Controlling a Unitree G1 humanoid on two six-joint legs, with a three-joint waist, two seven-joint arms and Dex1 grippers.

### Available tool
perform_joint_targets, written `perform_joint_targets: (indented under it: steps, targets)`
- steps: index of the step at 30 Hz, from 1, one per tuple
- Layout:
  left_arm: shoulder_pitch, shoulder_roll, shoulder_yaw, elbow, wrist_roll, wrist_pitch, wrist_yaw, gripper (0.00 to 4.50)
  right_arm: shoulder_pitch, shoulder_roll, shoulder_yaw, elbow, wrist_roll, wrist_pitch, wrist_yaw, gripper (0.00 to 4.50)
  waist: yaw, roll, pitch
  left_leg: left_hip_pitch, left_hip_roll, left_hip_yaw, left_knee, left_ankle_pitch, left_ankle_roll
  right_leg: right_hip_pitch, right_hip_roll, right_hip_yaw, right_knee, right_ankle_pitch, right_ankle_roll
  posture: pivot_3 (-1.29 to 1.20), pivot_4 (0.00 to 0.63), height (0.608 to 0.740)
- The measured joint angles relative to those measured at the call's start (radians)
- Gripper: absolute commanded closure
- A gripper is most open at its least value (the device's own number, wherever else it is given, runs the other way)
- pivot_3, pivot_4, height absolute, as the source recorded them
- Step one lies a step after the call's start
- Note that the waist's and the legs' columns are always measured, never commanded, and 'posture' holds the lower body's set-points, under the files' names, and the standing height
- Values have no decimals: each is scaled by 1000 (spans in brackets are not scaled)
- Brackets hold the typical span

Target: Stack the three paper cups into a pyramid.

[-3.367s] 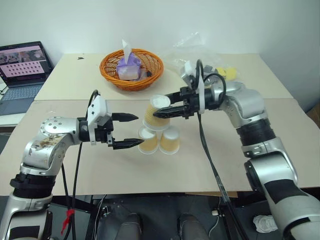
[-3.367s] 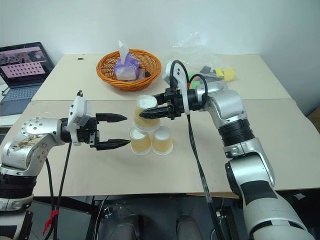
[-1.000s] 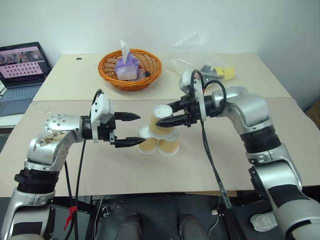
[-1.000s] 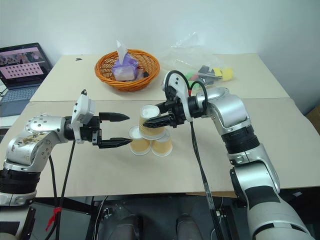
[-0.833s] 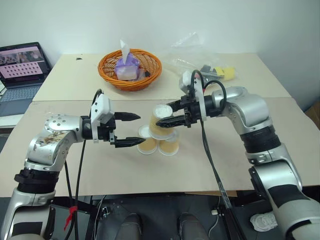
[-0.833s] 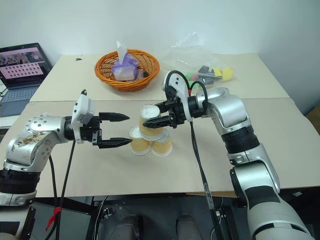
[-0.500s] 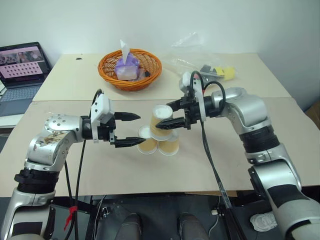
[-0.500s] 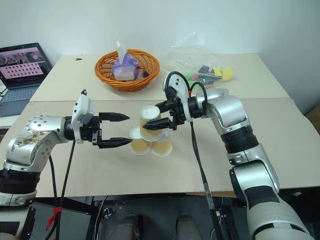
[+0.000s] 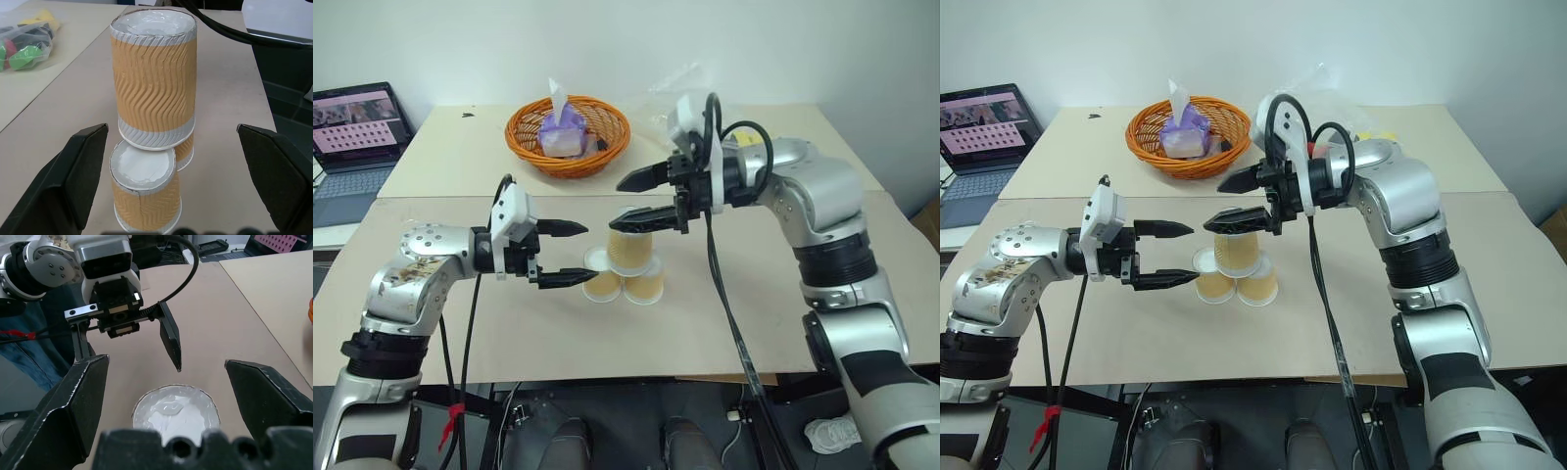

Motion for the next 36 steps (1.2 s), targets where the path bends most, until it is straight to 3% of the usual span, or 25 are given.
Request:
perform_joint_targets:
  steps: [6,9,12,15,18,21,24,28,36]
  targets:
    - [0,-1,1,1,0,0,16,0,-24,-30,-24,-21,12,3,-40,100,0,0,0,0,0,0,0,0,0,0,0,0,0,0,0,0,150,740]
    - [2,-12,56,-6,-27,28,81,0,-7,-106,-117,-57,27,37,-99,100,9,-1,1,-3,0,-1,0,0,0,-1,-1,-1,-1,0,0,0,150,740]
    - [29,5,238,-31,-111,121,198,0,68,-269,-349,-87,63,121,-197,100,22,-1,1,-8,-1,-1,1,0,0,-6,-2,-1,0,0,0,0,150,740]
    - [90,39,413,-71,-218,242,286,0,162,-350,-514,-108,90,196,-286,100,15,-1,1,-8,0,1,0,0,0,-9,-1,0,0,0,0,0,150,740]
    - [155,35,523,-79,-235,269,389,0,247,-363,-601,-83,56,217,-414,100,-1,-1,1,-6,0,2,0,0,0,-8,-1,1,2,1,-2,0,150,740]
    - [162,-39,569,-45,-153,214,581,0,361,-372,-572,-27,-75,142,-580,100,1,-1,0,6,0,2,-1,0,0,5,-1,0,-1,1,-2,0,150,740]
    - [165,-146,586,29,-17,101,795,0,445,-278,-539,54,-186,6,-724,100,-2,-2,0,8,0,4,-2,0,0,7,-1,3,-2,1,-2,0,150,740]
    - [171,-285,594,128,76,-62,968,0,479,-117,-540,135,-205,-175,-834,100,-1,-2,0,4,0,3,-3,0,0,2,-1,3,-1,1,-2,0,150,740]
    - [235,-386,637,334,171,-340,1135,0,565,34,-612,274,-197,-521,-941,100,14,-2,0,1,-1,3,-2,1,-1,1,-3,1,0,2,-2,0,150,740]
